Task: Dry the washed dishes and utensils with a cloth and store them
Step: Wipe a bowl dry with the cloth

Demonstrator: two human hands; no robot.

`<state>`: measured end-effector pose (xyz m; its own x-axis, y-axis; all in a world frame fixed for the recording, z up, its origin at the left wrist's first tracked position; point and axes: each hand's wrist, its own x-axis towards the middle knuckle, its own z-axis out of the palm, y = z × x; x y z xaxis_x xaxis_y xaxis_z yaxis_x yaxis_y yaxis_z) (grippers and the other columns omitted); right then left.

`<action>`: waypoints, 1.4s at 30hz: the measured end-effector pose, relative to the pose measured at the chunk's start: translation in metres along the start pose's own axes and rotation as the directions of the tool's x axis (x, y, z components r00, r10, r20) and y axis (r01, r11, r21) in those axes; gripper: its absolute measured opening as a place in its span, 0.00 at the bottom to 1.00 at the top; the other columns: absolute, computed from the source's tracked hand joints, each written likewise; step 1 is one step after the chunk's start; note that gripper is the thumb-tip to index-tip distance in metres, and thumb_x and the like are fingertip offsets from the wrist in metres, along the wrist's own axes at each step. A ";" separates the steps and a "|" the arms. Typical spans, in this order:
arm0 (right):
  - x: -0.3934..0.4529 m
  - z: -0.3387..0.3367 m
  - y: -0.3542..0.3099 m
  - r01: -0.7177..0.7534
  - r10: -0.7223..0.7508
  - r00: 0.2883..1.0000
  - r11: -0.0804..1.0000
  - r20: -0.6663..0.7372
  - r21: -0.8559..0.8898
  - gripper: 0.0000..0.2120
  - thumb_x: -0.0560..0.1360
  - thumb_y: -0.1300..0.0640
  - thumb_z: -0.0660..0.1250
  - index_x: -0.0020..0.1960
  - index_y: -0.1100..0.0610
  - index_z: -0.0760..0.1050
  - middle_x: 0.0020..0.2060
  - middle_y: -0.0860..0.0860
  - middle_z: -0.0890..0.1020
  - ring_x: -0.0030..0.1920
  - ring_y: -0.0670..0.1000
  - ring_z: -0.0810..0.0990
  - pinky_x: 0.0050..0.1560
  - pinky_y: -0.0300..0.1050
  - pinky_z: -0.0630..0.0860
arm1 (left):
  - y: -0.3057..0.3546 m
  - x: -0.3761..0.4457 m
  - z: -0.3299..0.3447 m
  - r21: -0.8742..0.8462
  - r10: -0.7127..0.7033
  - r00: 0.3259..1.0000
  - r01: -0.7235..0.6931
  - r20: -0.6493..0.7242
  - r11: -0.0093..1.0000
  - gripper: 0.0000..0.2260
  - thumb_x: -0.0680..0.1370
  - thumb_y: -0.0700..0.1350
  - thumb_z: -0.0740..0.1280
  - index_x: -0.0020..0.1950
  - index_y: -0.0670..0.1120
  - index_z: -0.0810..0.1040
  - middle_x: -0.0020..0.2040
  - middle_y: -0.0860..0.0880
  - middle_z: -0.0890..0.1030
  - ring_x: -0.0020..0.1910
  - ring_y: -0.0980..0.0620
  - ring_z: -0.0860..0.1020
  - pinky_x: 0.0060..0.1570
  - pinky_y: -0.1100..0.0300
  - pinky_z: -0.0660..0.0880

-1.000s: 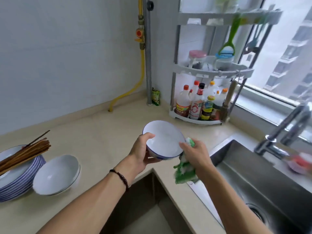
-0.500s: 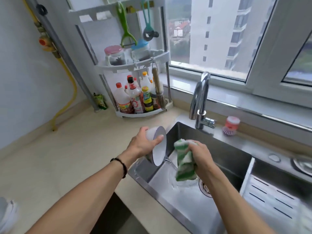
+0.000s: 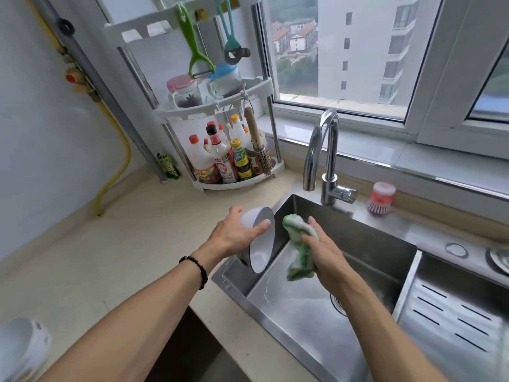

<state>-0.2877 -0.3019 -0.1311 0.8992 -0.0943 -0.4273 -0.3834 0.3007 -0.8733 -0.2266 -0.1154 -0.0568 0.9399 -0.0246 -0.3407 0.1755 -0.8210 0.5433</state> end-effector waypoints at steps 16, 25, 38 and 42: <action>-0.018 0.036 -0.008 0.203 -0.178 0.977 0.944 0.118 -0.258 0.20 0.84 0.53 0.56 0.76 0.53 0.68 0.61 0.51 0.78 0.52 0.50 0.77 0.52 0.45 0.77 | -0.014 -0.008 0.002 -0.140 -0.055 0.995 0.067 0.088 0.988 0.32 0.74 0.73 0.61 0.66 0.50 0.66 0.57 0.46 0.77 0.52 0.46 0.77 0.50 0.50 0.79; -0.044 0.062 0.015 0.606 -0.139 0.757 0.512 0.638 -0.608 0.49 0.70 0.40 0.67 0.82 0.44 0.42 0.80 0.50 0.58 0.74 0.54 0.66 0.74 0.53 0.66 | -0.010 -0.007 0.002 -0.319 0.081 0.995 -0.061 0.051 0.946 0.28 0.67 0.75 0.60 0.57 0.60 0.79 0.57 0.51 0.82 0.57 0.48 0.80 0.61 0.43 0.76; -0.036 0.057 0.005 0.656 -0.034 0.721 0.353 0.692 -0.667 0.42 0.71 0.44 0.74 0.79 0.46 0.57 0.78 0.44 0.62 0.76 0.48 0.63 0.79 0.65 0.46 | -0.026 -0.014 0.001 -0.318 0.080 0.995 -0.094 -0.056 0.943 0.25 0.70 0.73 0.57 0.54 0.59 0.82 0.50 0.53 0.84 0.52 0.48 0.81 0.57 0.45 0.77; -0.025 0.041 0.006 0.601 -0.008 0.790 -0.194 0.614 -0.776 0.46 0.71 0.47 0.74 0.80 0.44 0.51 0.81 0.48 0.53 0.80 0.51 0.50 0.75 0.69 0.34 | -0.028 -0.018 0.003 -0.372 0.106 0.987 -0.144 -0.120 0.917 0.19 0.72 0.69 0.59 0.53 0.61 0.80 0.51 0.55 0.84 0.53 0.51 0.81 0.55 0.50 0.79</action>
<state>-0.3042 -0.2582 -0.1162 0.8422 0.5056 -0.1870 0.4511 -0.8509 -0.2691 -0.2495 -0.0938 -0.0681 0.9816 -0.0428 -0.1863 0.1346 -0.5372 0.8326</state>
